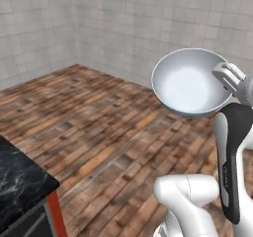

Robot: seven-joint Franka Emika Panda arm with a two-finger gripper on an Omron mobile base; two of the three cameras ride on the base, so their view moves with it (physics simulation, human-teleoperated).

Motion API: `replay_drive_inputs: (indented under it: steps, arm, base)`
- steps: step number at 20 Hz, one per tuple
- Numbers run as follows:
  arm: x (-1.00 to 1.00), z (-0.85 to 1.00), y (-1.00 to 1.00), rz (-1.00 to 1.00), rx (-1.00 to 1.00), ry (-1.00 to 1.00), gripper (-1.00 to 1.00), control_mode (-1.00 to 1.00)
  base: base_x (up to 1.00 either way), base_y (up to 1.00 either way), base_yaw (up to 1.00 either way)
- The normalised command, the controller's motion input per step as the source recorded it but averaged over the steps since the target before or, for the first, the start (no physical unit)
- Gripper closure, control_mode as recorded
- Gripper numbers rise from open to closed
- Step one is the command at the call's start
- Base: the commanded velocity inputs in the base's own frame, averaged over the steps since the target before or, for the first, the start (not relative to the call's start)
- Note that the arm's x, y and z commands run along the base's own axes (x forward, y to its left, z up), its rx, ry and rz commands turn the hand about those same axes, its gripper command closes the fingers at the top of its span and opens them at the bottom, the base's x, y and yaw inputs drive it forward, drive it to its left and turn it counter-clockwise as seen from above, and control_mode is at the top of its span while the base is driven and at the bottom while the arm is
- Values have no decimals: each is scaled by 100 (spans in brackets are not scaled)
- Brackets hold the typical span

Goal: Take the smaller bowl and place it next to the appetizer plate on the dining counter , and place the larger bowl next to the plate with cooked food.

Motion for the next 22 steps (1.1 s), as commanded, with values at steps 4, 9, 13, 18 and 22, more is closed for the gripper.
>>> replay_drive_inputs:
  steps: [4,9,13,18,22]
  arm:
    - [0,0,0,0,0,0,100,100]
    - [0,0,0,0,0,0,100,100]
    - [0,0,0,0,0,0,100,100]
    - [0,0,0,0,0,0,100,100]
    - [0,0,0,0,0,0,100,100]
  base:
    - [96,-33,51]
    - [100,-57,37]
    - [100,-59,34]
    - [100,-45,38]
    - [100,-29,45]
